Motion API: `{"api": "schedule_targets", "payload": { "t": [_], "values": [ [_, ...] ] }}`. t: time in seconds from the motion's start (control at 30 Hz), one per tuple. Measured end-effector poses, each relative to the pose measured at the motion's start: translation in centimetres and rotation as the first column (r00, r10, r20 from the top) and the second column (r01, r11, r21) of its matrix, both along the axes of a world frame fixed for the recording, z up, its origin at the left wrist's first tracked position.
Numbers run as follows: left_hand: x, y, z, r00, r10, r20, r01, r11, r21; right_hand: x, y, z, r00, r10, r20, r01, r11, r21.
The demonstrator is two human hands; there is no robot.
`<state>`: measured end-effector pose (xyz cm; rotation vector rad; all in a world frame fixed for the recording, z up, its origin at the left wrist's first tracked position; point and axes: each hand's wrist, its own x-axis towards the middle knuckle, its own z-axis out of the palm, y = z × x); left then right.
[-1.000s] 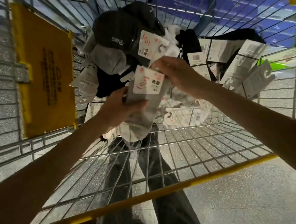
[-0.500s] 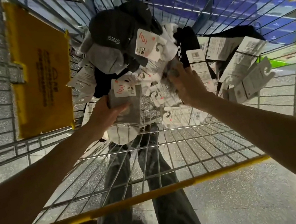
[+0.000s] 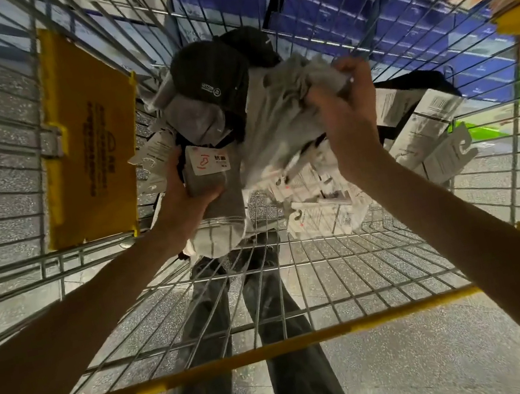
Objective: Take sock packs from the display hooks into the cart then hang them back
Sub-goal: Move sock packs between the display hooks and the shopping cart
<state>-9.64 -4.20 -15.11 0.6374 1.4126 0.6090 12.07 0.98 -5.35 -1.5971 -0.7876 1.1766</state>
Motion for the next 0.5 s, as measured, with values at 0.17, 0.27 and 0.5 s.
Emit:
{"api": "schedule_targets", "payload": {
  "t": [0.17,0.27,0.5],
  "values": [
    [-1.0,0.2,0.0,0.957,0.006,-0.291,-0.005,1.0,0.007,-0.9,2.0,1.2,0.918,-0.279,-0.281,0.225,0.951,-0.212],
    [-1.3,0.1,-0.4,0.951,-0.047,-0.305,0.037,0.999,-0.039,-0.6,2.0,1.8,0.768,-0.347,-0.539,0.217,0.932,-0.29],
    [0.7,2.4,3.1,0.991,0.102,0.085,-0.091,0.988,-0.126,-1.4,-1.1,0.1,0.553,-0.551,-0.625,0.231,0.822,-0.52]
  ]
}}
